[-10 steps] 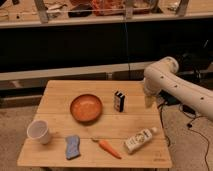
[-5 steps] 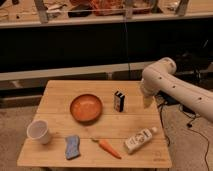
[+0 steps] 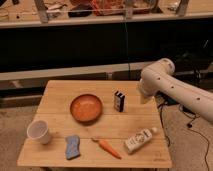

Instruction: Knock the eraser over

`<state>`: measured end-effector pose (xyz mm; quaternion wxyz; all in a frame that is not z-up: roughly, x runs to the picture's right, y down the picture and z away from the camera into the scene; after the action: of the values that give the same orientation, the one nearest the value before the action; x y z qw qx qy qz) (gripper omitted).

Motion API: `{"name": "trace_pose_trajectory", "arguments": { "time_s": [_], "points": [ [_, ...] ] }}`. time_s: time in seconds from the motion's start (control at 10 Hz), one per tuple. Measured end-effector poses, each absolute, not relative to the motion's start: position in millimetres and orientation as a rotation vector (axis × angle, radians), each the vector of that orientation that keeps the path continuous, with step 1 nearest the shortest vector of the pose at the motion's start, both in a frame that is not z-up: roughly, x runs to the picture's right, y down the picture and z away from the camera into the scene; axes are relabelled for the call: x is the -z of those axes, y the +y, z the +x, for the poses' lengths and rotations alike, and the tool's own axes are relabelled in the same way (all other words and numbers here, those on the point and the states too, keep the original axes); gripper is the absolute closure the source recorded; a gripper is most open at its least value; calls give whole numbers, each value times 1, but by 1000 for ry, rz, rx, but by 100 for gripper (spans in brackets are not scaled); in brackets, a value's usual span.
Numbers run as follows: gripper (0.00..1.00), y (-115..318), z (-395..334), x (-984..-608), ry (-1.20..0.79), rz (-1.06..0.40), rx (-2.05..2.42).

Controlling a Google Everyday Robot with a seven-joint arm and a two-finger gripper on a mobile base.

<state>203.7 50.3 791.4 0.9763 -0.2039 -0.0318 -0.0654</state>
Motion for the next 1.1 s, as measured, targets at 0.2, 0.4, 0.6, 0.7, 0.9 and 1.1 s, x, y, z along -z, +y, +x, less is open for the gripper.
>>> {"name": "trace_pose_trajectory", "arguments": {
  "time_s": [0.2, 0.4, 0.6, 0.7, 0.9, 1.1],
  "points": [
    [69, 50, 200, -793, -74, -410, 138],
    [92, 52, 195, -798, -97, -414, 141],
    [99, 53, 185, -803, -111, -418, 155],
    [99, 53, 175, -806, -122, -422, 168],
    [99, 52, 159, -811, -136, -425, 191],
    [99, 53, 150, -815, -150, -428, 205]
  ]
}}
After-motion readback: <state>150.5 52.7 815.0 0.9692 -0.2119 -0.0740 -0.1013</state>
